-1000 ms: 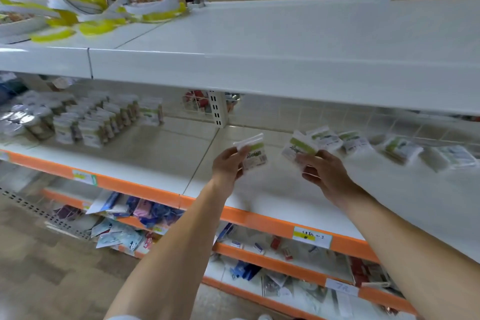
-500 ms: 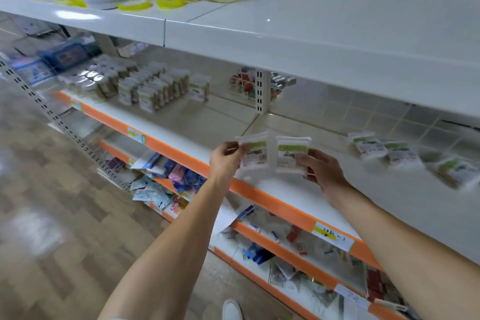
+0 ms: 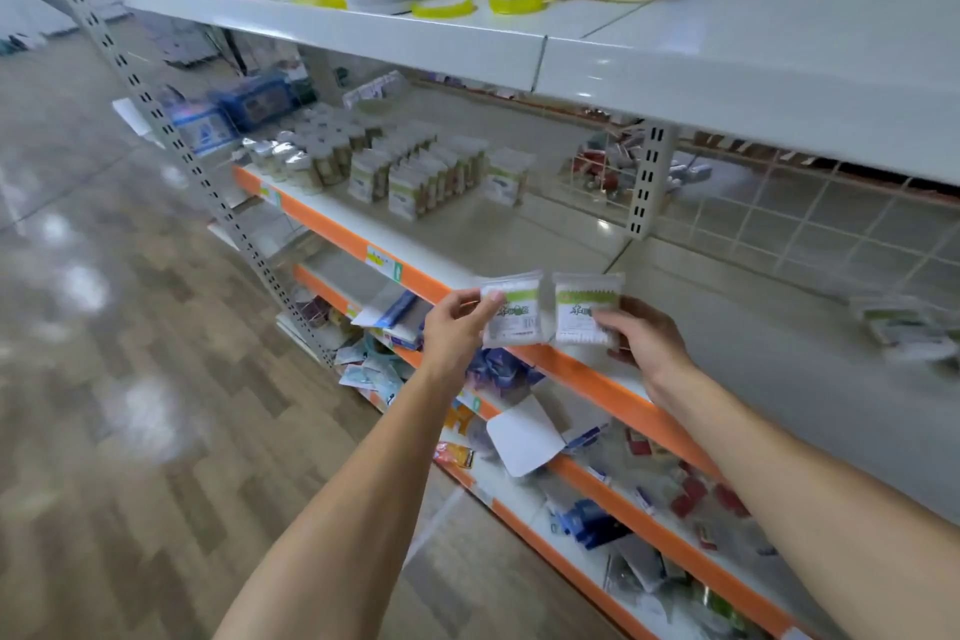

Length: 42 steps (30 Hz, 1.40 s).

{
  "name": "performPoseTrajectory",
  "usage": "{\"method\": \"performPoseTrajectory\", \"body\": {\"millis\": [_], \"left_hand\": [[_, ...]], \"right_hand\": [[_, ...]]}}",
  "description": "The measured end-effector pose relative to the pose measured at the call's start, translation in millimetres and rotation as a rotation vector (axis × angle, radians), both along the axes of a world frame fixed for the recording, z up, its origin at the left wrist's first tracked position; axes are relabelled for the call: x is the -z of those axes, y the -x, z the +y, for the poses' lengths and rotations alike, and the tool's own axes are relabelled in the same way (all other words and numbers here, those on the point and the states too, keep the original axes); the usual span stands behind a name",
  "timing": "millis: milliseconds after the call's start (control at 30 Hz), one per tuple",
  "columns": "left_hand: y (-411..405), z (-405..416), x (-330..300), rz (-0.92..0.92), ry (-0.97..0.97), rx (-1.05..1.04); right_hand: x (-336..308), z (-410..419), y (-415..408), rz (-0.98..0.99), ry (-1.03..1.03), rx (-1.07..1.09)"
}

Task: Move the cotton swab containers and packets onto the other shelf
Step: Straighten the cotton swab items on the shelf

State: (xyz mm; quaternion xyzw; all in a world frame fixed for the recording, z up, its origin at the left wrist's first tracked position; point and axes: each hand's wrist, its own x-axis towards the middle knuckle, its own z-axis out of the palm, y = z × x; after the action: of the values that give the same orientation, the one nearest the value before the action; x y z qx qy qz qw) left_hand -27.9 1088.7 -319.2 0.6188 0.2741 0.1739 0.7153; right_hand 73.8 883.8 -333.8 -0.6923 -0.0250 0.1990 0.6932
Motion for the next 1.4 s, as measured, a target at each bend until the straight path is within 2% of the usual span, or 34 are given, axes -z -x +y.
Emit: {"method": "performPoseTrajectory", "body": {"millis": [333,667,833,933,1233,1400], "left_hand": [[23,113,-8,-0.019,0.068,-0.013],[17,196,-4,0.042,0.113,-0.012],[-9,225,3,0.051,0.138,0.015],[-34,238,10,0.029,0.134,0.039],[-108,248,2,0.073,-0.067,0.198],[-139,240,2,0.070,-0.073,0.257]], "right_hand": [[6,114,21,0.027,-0.095,-0.015],[6,189,7,0.029,-0.057,-0.018],[8,219,-20,0.030,-0.022,0.058],[10,233,-40,0.009,-0.005,0.098],[7,232,-85,-0.017,0.069,0.190],[5,226,-97,-0.017,0.041,0.226]]}}
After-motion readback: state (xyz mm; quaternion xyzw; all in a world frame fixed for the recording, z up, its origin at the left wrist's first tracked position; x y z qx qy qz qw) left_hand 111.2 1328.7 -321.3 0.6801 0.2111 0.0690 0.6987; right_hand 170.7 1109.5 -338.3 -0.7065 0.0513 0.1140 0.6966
